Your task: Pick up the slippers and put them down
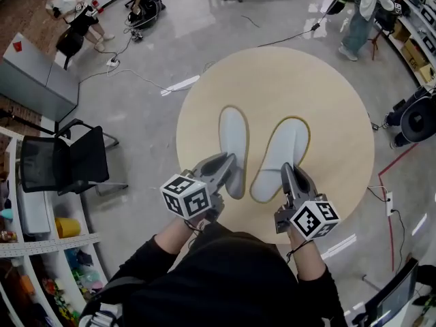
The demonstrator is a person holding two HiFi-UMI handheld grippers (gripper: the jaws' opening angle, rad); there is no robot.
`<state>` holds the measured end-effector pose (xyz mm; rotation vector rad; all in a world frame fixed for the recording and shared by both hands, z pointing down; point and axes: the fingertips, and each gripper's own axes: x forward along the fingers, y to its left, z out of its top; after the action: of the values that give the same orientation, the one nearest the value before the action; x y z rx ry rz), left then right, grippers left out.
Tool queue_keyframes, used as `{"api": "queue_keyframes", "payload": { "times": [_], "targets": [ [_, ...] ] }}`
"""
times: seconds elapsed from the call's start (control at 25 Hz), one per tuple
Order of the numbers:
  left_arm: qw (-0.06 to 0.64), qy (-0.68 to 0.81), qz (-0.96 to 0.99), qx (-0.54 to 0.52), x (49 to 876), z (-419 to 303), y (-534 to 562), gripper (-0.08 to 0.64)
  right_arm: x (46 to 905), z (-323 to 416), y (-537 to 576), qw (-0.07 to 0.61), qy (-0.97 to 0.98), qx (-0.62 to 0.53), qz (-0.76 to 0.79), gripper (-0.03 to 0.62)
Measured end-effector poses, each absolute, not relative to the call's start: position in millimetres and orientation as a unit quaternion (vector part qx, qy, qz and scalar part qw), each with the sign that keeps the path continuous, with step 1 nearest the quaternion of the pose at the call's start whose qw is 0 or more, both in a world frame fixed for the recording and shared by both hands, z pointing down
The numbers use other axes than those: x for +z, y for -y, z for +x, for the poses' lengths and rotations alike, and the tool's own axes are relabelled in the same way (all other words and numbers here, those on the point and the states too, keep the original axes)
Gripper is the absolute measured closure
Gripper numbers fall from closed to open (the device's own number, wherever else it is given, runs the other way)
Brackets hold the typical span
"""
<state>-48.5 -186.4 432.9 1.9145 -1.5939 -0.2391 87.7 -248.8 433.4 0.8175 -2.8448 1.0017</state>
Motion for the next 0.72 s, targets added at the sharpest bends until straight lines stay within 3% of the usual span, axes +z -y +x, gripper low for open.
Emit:
{"api": "queue_keyframes", "payload": {
  "times": [0.72],
  "targets": [
    [0.329, 0.660, 0.667, -0.100, 474, -121, 134, 0.522, 473, 54, 230, 0.044, 0.908, 0.327, 0.258, 0.560]
  ]
}}
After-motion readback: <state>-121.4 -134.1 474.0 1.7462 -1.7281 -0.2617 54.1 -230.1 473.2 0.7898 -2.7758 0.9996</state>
